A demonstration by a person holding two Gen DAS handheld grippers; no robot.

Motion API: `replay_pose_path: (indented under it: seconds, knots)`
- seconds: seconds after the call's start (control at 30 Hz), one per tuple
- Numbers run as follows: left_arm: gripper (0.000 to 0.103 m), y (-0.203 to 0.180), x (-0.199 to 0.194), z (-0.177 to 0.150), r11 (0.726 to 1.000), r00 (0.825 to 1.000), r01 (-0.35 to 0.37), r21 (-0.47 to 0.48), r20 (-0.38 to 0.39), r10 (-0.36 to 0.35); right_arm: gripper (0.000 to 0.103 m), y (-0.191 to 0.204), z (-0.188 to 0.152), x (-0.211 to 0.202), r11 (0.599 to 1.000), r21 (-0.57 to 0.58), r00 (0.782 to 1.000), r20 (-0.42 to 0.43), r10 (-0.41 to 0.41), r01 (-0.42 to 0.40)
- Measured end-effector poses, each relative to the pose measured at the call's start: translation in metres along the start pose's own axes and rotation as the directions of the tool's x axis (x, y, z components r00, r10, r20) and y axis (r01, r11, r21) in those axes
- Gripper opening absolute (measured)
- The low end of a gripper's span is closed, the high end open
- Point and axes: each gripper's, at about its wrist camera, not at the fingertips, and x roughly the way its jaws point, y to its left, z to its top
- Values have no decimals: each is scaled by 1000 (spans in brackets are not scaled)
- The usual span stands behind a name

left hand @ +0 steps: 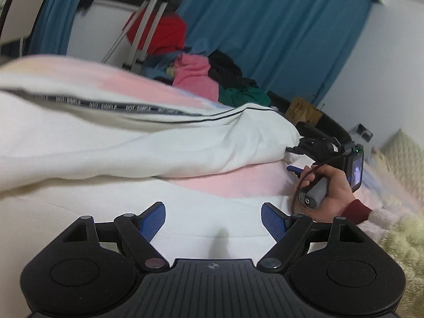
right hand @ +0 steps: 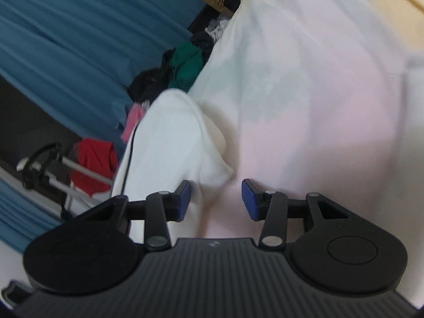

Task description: Fold clothes

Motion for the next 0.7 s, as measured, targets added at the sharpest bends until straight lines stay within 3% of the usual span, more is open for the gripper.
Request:
replay_pose_path:
  seconds: [0.13, 0.17, 0.2, 0.33, 0.53, 0.7]
  knots:
    - [81, 12, 9, 0, 998, 999, 14, -56, -28, -15, 45, 17, 6, 14, 998, -55, 999, 19, -38, 39]
    - [81, 15, 11, -1, 997, 999, 19, -70, -34, -21, 25, 22, 7, 18, 996, -69, 999, 24, -47, 49]
    - [81, 17, 11, -1, 997, 999, 21, -79, -37, -24, 20, 27, 8, 18, 994, -90, 998, 32, -61, 63]
    - [81, 14, 14, 3, 997, 999, 14, -82, -30, -16, 16, 56, 14, -3, 965, -220, 988, 83, -129, 145]
    - [81, 5, -6, 8, 999, 1000, 12, -48, 9, -12, 14, 89, 71, -72, 919, -343, 972, 196, -132, 194]
    - [82, -6, -23, 11, 1000, 999, -1, 15, 36, 1, 14, 77, 83, -94, 871, -416, 960, 205, -188, 260]
